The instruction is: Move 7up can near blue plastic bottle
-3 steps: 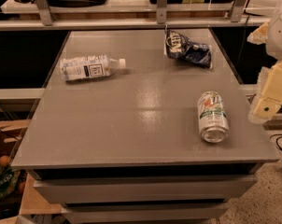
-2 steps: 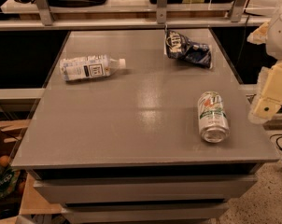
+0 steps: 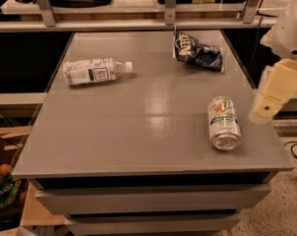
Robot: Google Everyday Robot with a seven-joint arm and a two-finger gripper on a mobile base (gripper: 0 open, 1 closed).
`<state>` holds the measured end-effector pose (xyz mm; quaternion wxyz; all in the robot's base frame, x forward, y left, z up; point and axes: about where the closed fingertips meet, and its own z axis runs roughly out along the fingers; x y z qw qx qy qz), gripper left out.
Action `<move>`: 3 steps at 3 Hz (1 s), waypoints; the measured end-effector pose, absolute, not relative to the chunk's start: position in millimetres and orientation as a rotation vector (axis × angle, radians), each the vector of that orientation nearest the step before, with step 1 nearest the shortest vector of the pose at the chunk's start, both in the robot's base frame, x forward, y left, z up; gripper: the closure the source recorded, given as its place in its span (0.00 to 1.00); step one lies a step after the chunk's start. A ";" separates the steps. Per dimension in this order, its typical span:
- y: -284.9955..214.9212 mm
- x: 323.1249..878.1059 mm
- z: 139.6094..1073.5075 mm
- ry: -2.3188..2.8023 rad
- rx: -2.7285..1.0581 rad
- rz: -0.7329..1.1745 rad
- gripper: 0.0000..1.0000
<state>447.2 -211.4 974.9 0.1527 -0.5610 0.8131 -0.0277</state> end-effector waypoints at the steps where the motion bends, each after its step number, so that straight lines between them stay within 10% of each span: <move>1: -198.5 460.9 961.5 2.465 -1.468 0.009 0.00; 3: -169.7 474.1 925.6 2.698 -1.067 0.140 0.00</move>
Offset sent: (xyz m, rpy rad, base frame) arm 0.0333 0.0426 -0.0587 0.1908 0.2525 -0.5111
